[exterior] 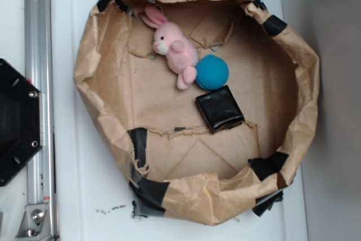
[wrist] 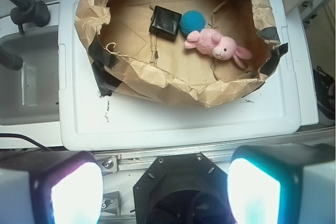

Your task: Grab the black box.

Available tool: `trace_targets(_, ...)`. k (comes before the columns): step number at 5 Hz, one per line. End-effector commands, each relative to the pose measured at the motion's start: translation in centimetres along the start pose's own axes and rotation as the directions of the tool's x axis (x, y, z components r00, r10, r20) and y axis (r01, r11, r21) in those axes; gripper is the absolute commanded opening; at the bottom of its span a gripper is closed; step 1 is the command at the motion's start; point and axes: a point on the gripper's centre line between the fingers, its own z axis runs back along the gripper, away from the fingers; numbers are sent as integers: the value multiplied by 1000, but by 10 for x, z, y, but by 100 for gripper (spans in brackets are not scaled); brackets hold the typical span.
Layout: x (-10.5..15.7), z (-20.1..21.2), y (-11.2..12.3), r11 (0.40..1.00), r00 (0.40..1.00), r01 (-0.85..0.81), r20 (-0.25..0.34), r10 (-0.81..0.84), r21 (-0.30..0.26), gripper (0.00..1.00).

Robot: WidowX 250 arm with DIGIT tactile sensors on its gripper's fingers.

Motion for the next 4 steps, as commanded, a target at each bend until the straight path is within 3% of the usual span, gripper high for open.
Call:
trace_targets(1,0,0,0,1000,1000,0,0,0,0,100)
trace_targets(2,36,-12,6,991,993,120,5,-120,65,100)
trace_targets(3,84,-40,10,947,949,311,33,-314,85,100)
trace_targets(4,108,-85,9,842,837,532,93,-539,96,100)
